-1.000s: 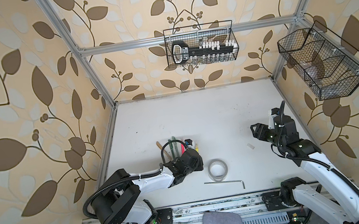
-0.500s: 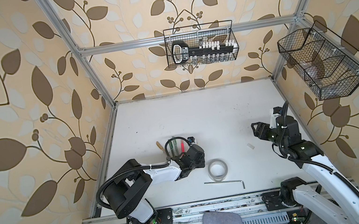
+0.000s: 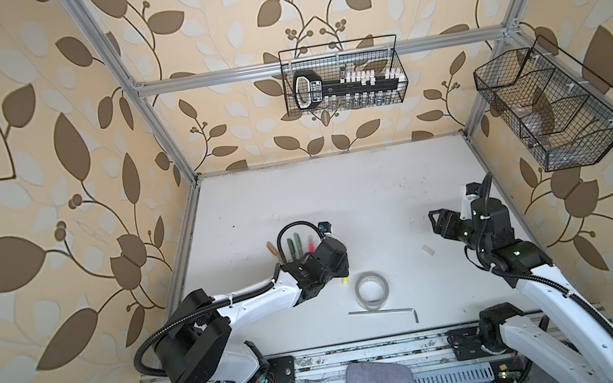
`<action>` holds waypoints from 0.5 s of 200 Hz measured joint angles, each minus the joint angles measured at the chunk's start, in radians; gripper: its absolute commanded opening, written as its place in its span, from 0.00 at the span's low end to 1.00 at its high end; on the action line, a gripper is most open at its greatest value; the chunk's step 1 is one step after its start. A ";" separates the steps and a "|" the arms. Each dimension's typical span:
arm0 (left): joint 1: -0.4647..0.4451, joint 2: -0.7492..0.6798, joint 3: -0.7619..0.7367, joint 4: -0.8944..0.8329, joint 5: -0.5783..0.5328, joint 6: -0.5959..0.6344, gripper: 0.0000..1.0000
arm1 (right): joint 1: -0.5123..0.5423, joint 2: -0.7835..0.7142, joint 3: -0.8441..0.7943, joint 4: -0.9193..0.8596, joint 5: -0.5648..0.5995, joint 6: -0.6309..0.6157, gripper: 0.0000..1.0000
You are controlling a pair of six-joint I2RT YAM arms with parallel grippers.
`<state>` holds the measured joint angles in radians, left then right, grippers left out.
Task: Insert the pens into the pen caps
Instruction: 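Lower the capped yellow highlighter with the left gripper while the right gripper withdraws, then grasp the teal marker with the left gripper and raise it upright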
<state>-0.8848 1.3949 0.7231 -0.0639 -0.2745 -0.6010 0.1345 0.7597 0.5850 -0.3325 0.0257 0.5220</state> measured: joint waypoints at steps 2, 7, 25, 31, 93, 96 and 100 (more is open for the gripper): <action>0.000 -0.002 0.000 -0.004 -0.002 0.000 0.44 | 0.000 0.000 0.000 0.000 0.000 0.000 0.73; 0.000 -0.008 0.000 -0.018 -0.013 -0.001 0.44 | 0.000 0.000 0.000 0.000 0.000 0.000 0.73; 0.000 -0.023 -0.009 -0.047 -0.034 -0.002 0.44 | 0.000 0.001 0.000 0.000 0.000 0.000 0.73; 0.000 -0.029 -0.018 -0.055 -0.039 -0.002 0.44 | 0.000 0.001 0.000 0.000 0.000 0.000 0.73; 0.000 -0.058 -0.100 -0.134 -0.051 -0.006 0.42 | 0.000 0.001 0.000 0.000 0.000 -0.003 0.73; 0.000 -0.058 -0.100 -0.136 -0.050 -0.006 0.42 | 0.001 0.001 0.000 0.000 0.000 -0.003 0.73; 0.000 -0.058 -0.100 -0.138 -0.050 -0.006 0.42 | 0.001 0.001 0.000 0.000 0.000 -0.004 0.73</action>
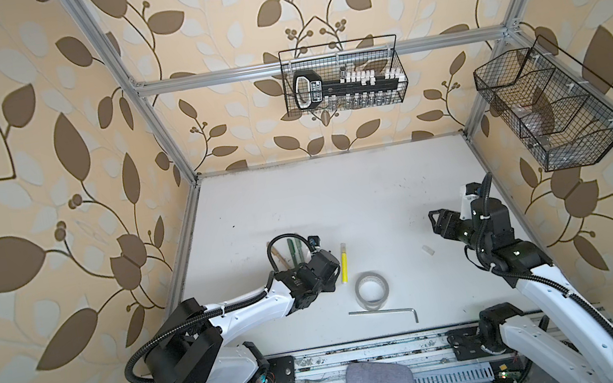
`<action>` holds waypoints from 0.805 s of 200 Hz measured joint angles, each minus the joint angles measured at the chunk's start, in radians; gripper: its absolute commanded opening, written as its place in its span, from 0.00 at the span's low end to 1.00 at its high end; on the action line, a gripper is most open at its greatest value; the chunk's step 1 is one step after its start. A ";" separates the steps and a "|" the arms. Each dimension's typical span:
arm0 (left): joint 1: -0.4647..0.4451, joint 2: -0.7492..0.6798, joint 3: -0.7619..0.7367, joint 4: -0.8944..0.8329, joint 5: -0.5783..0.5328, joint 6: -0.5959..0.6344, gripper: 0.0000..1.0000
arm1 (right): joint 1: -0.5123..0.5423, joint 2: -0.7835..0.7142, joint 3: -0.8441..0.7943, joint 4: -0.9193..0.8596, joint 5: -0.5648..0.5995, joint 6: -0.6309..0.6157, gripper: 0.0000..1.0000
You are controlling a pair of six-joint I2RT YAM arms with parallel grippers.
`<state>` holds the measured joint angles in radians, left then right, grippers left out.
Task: Insert the pens into the pen caps
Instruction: 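Grasp the teal marker with the left gripper and raise it upright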
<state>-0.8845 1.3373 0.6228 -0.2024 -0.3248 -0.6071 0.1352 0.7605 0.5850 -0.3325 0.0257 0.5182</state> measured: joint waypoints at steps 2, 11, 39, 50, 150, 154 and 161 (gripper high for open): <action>0.000 0.000 0.000 -0.001 0.000 0.000 0.42 | 0.000 0.000 0.000 0.000 0.000 0.000 0.73; 0.000 0.004 0.000 0.000 0.000 -0.002 0.40 | 0.000 0.001 0.000 0.000 0.000 0.000 0.73; 0.000 0.060 0.000 0.019 0.004 -0.002 0.38 | 0.000 0.008 0.000 0.000 0.000 0.000 0.73; 0.000 0.093 0.000 0.025 0.006 -0.002 0.37 | 0.002 0.008 0.000 0.000 0.000 0.000 0.73; 0.000 0.202 0.035 0.108 -0.025 -0.014 0.02 | 0.011 0.004 0.000 -0.003 0.004 -0.004 0.73; 0.000 0.201 0.034 0.108 -0.025 -0.014 0.01 | 0.016 0.000 0.000 -0.004 0.008 -0.004 0.73; 0.000 0.197 0.032 0.107 -0.023 -0.014 0.00 | 0.030 -0.009 0.000 -0.009 0.015 -0.004 0.74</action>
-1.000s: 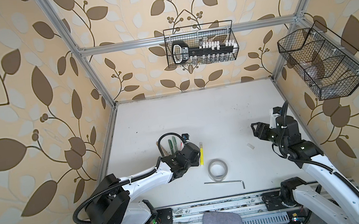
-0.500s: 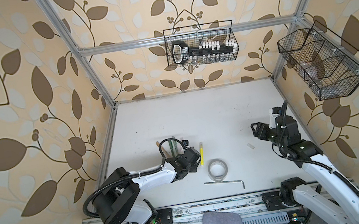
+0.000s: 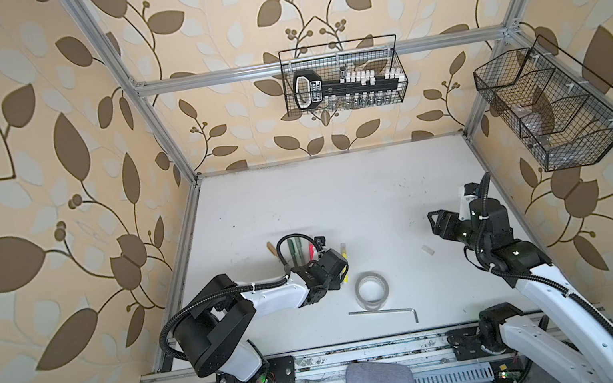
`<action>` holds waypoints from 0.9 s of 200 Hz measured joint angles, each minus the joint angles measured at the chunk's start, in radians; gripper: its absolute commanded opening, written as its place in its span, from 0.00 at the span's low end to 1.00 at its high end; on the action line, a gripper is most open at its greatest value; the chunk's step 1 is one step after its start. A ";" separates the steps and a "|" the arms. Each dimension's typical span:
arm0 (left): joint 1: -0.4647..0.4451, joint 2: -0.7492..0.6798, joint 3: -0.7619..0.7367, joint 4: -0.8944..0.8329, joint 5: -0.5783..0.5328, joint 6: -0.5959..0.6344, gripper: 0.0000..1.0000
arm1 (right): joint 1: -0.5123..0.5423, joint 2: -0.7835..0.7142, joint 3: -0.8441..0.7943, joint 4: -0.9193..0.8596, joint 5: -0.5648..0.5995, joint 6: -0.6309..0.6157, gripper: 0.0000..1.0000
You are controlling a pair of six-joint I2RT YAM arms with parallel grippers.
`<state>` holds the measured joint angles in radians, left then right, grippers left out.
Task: Insert the pens into the pen caps
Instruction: 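Grasp the teal marker with the left gripper and raise it upright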
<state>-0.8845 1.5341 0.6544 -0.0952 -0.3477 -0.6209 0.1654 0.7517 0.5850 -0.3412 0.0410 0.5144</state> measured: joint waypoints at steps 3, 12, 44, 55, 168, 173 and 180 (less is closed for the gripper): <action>0.000 -0.004 -0.002 -0.002 0.001 0.000 0.00 | 0.008 -0.004 0.000 -0.004 0.001 0.001 0.74; 0.000 -0.018 -0.008 -0.013 0.005 0.000 0.00 | 0.040 -0.019 0.000 -0.011 0.010 0.006 0.74; 0.000 -0.152 -0.031 -0.056 0.028 0.010 0.00 | 0.250 -0.052 0.039 -0.042 0.034 0.075 0.75; 0.000 -0.221 -0.037 -0.055 0.040 0.014 0.00 | 0.346 -0.059 0.057 -0.035 0.049 0.113 0.76; -0.101 -0.536 -0.149 0.145 0.264 0.048 0.00 | 0.843 0.266 0.006 0.496 0.183 0.436 0.78; -0.106 -0.536 -0.150 0.151 0.268 0.049 0.00 | 0.843 0.273 0.003 0.510 0.183 0.443 0.77; -0.113 -0.536 -0.150 0.156 0.269 0.050 0.00 | 0.843 0.278 -0.002 0.530 0.183 0.453 0.76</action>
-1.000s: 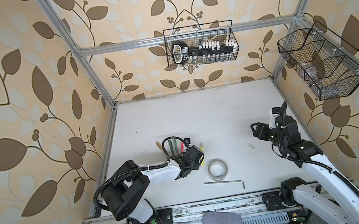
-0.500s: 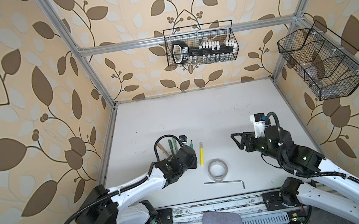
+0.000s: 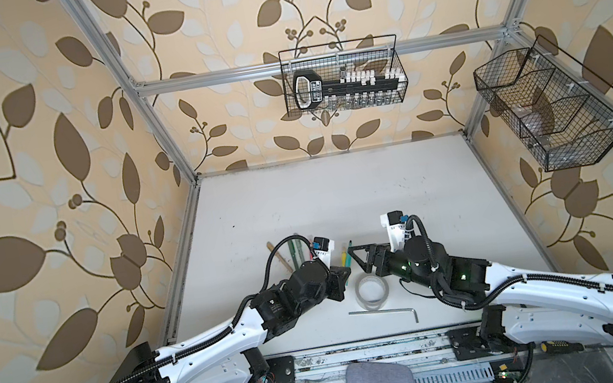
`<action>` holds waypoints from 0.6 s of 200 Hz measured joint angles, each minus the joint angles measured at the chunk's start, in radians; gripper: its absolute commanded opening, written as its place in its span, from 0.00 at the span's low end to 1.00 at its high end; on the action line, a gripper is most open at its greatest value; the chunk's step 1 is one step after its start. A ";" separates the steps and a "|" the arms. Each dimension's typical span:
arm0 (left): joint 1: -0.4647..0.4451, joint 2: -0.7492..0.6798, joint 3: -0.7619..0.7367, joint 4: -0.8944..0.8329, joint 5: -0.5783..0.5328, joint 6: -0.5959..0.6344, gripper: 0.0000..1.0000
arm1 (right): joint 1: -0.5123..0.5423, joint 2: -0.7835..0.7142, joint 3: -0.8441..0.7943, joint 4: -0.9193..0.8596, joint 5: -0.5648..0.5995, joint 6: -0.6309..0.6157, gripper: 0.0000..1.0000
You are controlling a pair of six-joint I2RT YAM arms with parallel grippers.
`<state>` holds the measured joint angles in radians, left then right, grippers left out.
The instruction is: Insert the pens into the pen caps
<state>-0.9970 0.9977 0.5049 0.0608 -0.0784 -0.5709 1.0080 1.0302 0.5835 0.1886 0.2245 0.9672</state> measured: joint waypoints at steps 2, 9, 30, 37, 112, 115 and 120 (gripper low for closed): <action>0.000 0.000 0.000 0.002 0.001 0.000 0.00 | 0.000 0.001 -0.002 0.005 0.000 0.003 0.76; -0.006 0.000 0.000 0.007 0.002 0.002 0.00 | 0.000 0.002 -0.008 0.025 0.000 0.014 0.76; -0.019 0.002 0.000 0.027 0.002 0.006 0.00 | -0.002 0.013 -0.016 0.064 0.000 0.040 0.72; -0.022 0.002 0.000 0.032 0.002 0.007 0.00 | -0.003 0.019 -0.016 0.072 0.000 0.047 0.71; -0.045 0.030 0.002 0.046 0.002 0.020 0.00 | -0.031 0.114 -0.050 0.116 -0.016 0.108 0.53; -0.046 0.031 0.002 0.047 0.002 0.020 0.00 | -0.031 0.116 -0.051 0.119 -0.018 0.117 0.51; -0.051 0.033 0.002 0.047 0.001 0.020 0.00 | -0.031 0.120 -0.051 0.123 -0.019 0.116 0.48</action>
<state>-1.0477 1.0309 0.5072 0.1078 -0.0772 -0.5510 0.9768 1.1500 0.5327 0.3115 0.2054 1.0832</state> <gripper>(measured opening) 0.135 0.526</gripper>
